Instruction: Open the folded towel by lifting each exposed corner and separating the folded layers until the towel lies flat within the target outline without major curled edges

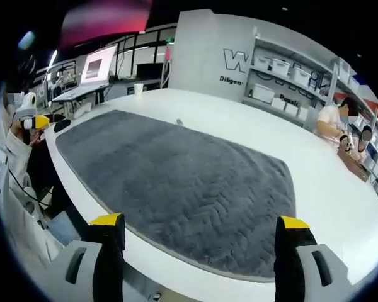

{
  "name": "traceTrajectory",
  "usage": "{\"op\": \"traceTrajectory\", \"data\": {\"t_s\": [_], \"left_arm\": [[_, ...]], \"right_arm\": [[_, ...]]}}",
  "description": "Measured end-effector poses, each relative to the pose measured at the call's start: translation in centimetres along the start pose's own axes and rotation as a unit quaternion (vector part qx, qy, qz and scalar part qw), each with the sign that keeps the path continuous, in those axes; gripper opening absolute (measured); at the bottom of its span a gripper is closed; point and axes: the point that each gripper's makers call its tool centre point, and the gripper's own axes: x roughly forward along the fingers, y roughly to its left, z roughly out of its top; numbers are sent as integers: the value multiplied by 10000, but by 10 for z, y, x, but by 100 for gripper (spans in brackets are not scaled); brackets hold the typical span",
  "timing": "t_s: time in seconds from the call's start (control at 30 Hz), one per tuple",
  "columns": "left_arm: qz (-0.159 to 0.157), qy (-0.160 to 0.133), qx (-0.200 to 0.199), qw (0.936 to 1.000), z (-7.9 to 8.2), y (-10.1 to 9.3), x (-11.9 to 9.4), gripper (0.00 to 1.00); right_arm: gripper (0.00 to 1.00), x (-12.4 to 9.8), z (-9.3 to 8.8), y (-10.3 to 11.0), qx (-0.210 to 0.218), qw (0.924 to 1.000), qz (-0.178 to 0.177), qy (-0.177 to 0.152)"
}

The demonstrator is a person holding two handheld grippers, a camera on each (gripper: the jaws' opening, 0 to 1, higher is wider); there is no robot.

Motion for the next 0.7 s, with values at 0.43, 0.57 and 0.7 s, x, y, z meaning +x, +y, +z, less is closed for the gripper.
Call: {"op": "traceTrajectory", "data": {"t_s": [0.43, 0.57, 0.7], "left_arm": [[-62, 75, 69, 9999, 1, -2, 9, 99], [-77, -63, 119, 9999, 10, 1, 7, 99], [-83, -52, 117, 9999, 9, 0, 7, 99]], "right_arm": [[99, -1, -5, -12, 58, 9997, -218, 89], [99, 0, -4, -9, 54, 9997, -232, 94], [99, -1, -3, -9, 34, 9997, -222, 94]]}}
